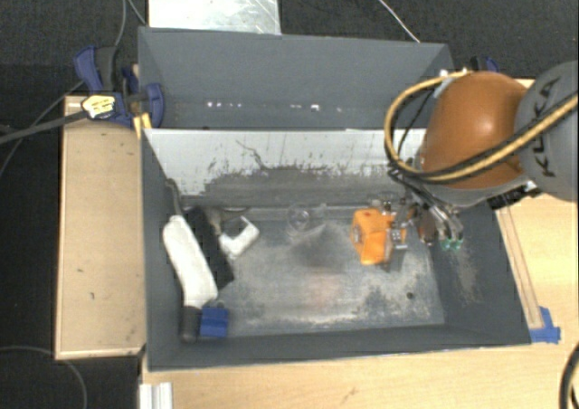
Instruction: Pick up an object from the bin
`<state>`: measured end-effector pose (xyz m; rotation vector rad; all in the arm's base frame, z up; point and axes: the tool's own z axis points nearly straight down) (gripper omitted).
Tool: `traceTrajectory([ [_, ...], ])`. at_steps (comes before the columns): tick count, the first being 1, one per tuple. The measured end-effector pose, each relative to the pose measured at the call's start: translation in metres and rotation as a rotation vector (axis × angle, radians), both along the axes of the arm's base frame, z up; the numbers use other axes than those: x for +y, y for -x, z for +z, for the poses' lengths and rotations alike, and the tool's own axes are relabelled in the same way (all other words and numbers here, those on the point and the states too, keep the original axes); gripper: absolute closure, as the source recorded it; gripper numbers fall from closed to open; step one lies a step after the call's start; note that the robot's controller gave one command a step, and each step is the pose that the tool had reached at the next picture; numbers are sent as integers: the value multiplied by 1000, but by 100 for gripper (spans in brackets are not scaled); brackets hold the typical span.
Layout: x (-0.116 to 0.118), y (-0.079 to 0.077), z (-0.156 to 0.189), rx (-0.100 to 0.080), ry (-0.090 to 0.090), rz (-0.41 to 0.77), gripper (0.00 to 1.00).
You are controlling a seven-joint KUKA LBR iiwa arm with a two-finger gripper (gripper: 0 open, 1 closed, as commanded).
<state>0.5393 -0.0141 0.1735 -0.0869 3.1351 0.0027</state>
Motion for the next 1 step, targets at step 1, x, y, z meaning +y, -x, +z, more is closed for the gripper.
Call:
traceTrajectory([
  [1,0,0,0,0,0,-1,100],
])
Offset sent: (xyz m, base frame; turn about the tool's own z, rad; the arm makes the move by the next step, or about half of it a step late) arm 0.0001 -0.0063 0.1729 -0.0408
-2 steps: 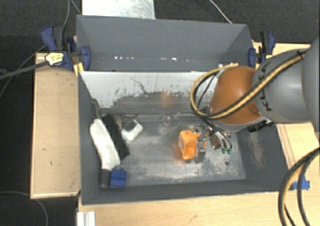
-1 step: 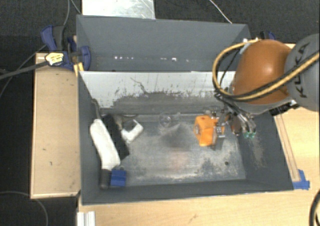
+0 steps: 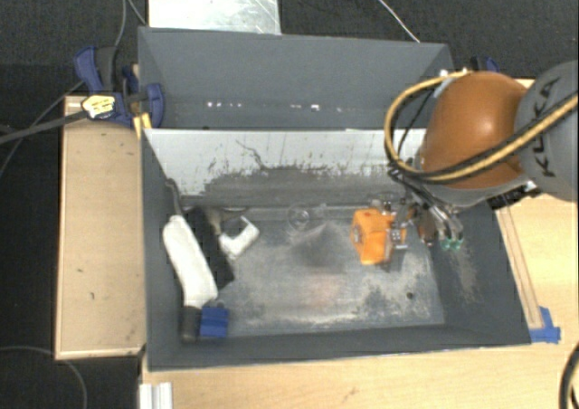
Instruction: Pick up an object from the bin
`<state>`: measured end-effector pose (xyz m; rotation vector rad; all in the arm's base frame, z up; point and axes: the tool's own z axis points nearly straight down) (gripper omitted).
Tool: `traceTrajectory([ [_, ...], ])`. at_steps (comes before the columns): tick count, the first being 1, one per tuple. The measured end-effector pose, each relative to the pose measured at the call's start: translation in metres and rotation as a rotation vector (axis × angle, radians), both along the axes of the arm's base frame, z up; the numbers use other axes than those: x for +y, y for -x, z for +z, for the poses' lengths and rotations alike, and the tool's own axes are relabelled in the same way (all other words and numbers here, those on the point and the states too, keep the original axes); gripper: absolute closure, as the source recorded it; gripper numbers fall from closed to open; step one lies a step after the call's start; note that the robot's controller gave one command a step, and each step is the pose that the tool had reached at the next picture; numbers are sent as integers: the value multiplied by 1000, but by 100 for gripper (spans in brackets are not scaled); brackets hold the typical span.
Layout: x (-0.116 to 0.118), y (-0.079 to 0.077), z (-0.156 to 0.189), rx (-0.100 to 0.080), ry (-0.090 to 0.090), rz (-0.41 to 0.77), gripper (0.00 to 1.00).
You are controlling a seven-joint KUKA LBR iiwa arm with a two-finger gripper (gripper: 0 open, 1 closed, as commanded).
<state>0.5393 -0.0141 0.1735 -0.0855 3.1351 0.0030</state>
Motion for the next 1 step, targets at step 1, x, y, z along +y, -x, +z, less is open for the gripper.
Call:
traceTrajectory([
  [1,-3,0,88,1,0,21,100],
])
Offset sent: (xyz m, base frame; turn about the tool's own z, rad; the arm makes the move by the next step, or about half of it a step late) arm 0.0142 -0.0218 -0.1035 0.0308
